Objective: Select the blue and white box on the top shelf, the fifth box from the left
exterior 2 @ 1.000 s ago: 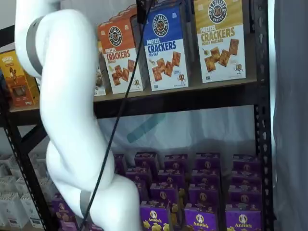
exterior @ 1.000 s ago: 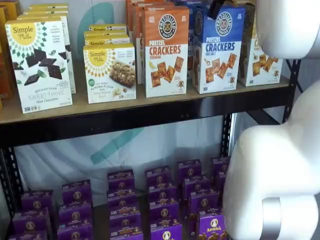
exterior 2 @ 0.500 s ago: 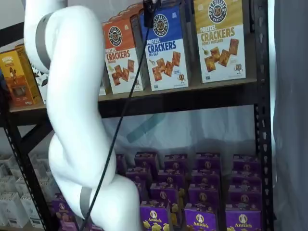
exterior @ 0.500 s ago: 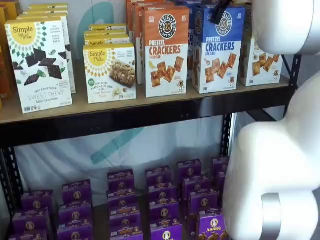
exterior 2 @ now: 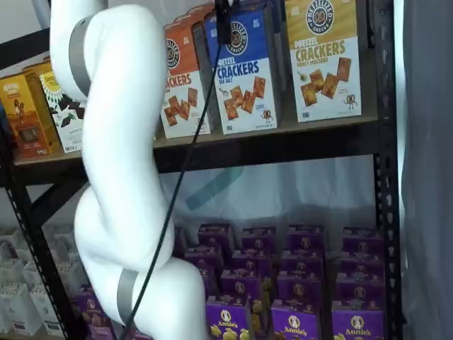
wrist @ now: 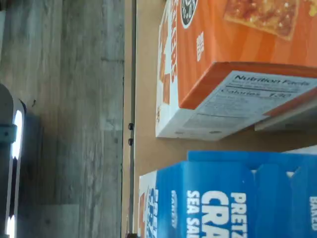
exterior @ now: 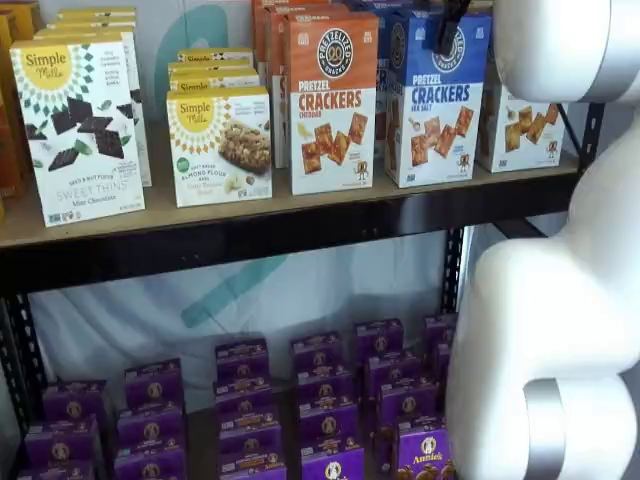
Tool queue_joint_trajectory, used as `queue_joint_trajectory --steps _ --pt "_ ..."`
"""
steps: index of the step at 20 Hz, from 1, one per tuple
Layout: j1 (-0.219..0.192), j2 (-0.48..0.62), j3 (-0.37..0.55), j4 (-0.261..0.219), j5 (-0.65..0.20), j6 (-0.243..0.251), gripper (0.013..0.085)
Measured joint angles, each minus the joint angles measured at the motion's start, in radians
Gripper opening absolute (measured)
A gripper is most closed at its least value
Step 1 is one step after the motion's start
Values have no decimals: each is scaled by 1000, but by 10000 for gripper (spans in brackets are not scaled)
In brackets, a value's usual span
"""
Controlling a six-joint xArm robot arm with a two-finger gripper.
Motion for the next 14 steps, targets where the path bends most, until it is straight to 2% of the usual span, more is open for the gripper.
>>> queue_joint_trajectory --steps 13,14 --pt "22 -8 20 -23 -23 10 850" --pt "22 -7 18 -25 -20 11 810"
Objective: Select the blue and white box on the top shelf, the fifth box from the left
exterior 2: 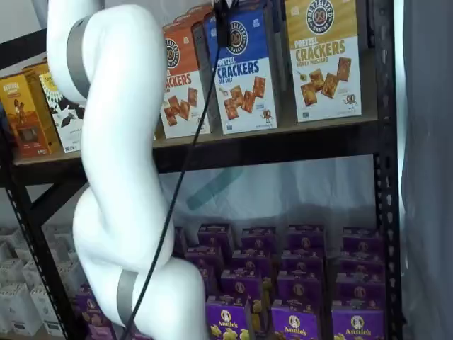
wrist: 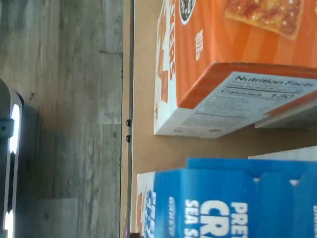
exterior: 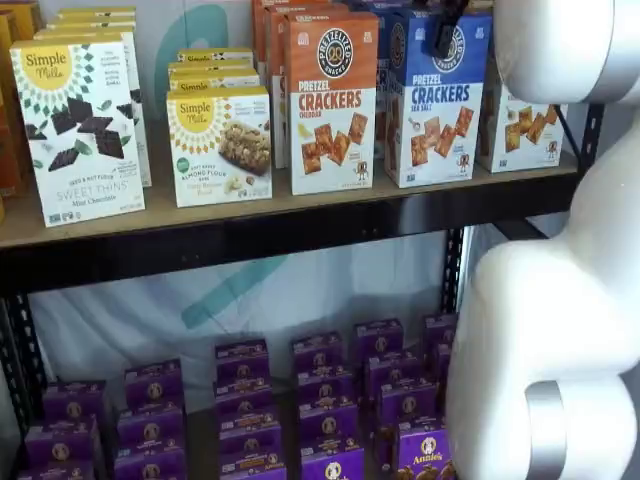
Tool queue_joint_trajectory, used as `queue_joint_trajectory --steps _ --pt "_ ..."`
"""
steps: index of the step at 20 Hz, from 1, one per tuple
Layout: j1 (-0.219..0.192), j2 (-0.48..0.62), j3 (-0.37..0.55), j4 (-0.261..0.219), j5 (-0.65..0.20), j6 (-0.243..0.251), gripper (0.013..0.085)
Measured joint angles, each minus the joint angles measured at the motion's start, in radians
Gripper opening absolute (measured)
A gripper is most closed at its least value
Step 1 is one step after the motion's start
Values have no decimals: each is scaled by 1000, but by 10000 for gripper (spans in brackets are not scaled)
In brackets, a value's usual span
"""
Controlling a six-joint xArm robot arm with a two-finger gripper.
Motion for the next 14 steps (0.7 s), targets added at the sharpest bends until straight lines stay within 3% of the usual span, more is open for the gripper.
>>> queue_joint_trajectory --steps 4,14 --pt "0 -2 2 -2 -1 0 690" --pt "0 -7 8 -5 -5 -2 690"
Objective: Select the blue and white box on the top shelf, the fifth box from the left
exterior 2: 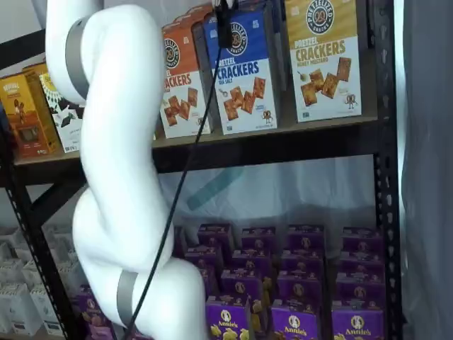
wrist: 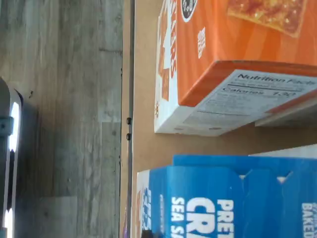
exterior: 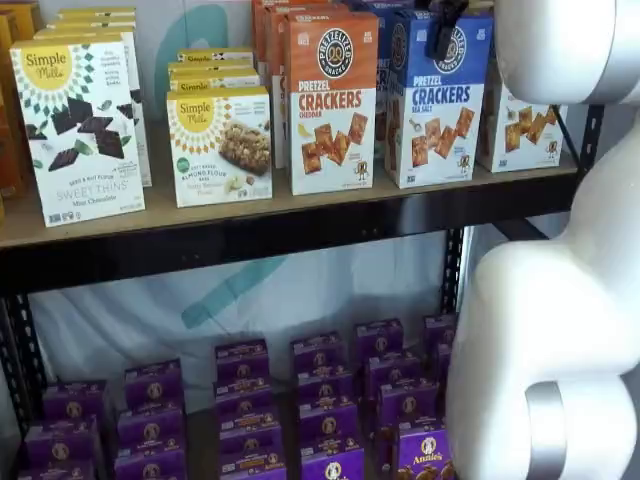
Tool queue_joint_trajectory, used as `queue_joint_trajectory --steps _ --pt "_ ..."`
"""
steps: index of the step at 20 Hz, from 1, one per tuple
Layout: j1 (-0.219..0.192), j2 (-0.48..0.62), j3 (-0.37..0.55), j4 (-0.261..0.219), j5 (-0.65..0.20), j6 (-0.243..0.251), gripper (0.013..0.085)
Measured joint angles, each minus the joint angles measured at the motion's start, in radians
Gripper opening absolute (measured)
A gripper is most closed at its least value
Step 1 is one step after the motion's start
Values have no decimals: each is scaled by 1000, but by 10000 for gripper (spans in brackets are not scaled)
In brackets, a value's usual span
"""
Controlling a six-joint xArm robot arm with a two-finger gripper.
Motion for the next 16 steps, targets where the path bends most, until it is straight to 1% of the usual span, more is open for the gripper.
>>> queue_joint_trajectory --steps 1,3,4,5,11,16 --pt "0 0 1 0 0 0 690" --pt "-1 -2 3 -2 -2 -2 610" --pt "-1 -3 4 -2 -2 -2 610" --pt "-1 -4 5 -2 -3 -2 570" --pt "4 -10 8 -17 6 -3 570" --pt "-8 -11 -11 2 46 -1 570"
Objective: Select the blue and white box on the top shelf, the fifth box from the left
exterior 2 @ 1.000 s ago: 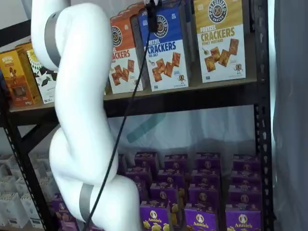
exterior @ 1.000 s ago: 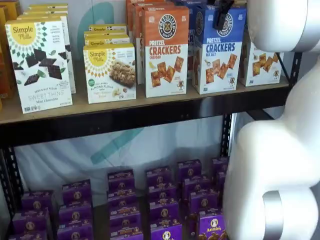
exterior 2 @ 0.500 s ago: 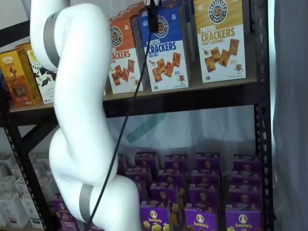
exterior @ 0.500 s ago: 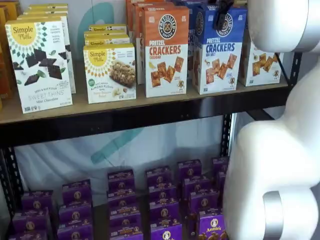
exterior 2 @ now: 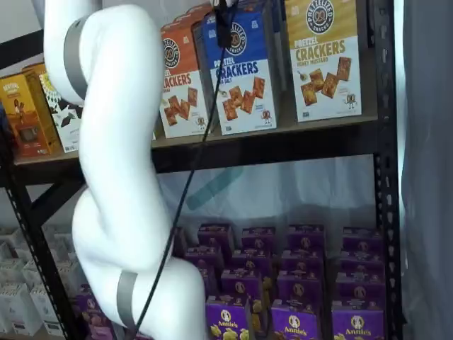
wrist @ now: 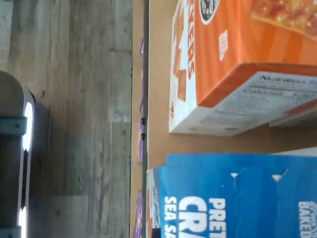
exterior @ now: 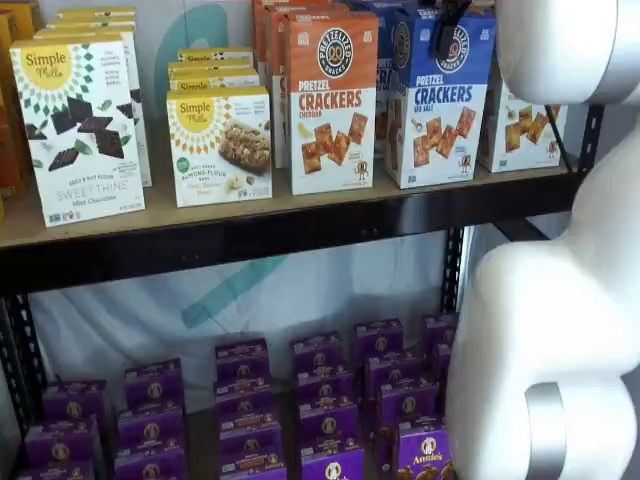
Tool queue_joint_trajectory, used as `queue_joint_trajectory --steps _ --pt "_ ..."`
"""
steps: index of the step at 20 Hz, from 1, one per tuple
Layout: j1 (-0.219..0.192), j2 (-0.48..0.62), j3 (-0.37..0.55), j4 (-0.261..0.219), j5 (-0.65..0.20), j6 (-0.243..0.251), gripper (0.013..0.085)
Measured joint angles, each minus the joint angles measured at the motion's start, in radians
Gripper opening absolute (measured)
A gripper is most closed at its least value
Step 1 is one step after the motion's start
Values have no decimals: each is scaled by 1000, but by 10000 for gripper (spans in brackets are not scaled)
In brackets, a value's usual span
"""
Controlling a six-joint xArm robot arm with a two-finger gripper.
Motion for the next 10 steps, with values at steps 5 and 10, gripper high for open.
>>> queue_joint_trajectory --steps 5,10 --pt "-12 -10 -24 14 56 1 570" --pt "1 -54 1 -21 88 2 570"
